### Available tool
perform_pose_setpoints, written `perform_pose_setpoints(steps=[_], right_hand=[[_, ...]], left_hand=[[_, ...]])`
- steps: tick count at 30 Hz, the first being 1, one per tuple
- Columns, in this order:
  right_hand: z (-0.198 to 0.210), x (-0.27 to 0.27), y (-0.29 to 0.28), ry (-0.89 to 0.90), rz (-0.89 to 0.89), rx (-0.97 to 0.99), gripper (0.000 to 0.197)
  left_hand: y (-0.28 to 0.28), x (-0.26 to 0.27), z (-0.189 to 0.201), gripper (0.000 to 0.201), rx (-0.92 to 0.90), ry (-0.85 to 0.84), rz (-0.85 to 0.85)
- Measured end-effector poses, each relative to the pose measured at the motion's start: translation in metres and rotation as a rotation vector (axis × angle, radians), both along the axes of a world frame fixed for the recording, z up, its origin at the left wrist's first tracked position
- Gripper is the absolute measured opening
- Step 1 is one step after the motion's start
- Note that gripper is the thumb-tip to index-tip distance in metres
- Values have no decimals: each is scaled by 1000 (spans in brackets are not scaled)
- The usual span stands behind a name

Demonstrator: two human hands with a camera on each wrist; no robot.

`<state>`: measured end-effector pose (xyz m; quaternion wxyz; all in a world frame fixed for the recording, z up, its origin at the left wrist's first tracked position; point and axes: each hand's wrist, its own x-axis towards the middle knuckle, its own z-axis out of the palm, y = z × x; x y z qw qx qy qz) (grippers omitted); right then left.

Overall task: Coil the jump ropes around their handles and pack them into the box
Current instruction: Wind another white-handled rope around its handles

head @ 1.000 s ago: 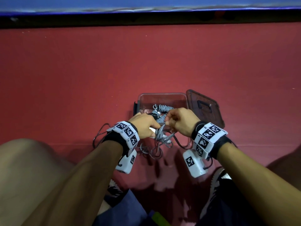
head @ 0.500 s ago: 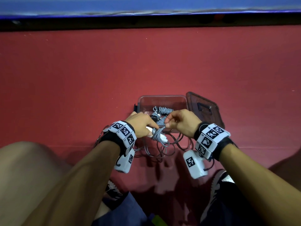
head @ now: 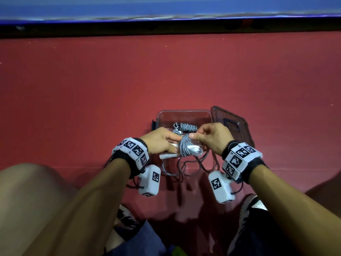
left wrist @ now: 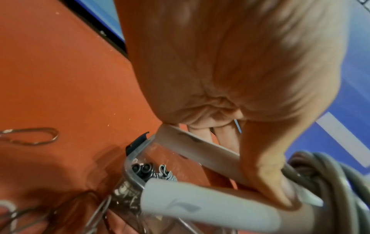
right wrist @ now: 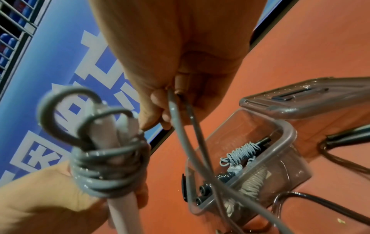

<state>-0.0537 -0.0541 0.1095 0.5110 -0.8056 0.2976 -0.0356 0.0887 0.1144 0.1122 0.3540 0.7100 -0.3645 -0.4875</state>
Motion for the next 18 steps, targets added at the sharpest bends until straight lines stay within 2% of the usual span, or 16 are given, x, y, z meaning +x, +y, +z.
perform_pose_setpoints(steps=[2,5,8,12,18], right_hand=[[-6,0,1,-15,3,53,29],[-6,1,7,-66,-14,244,19],[-2,1,14,-57,-16,317,25],[-1,1,16,-1,58,253,36],[-7,0,27,109,282,117,31]], left_hand=[[0,-3,0,47,-40,98,59],[0,-4,1,41,-94,200,122],[-2,-4,4,32,-129,230,162],[-5,-6,4,28,-157,200,227],[-7,-2,1,27,-105,37,405]])
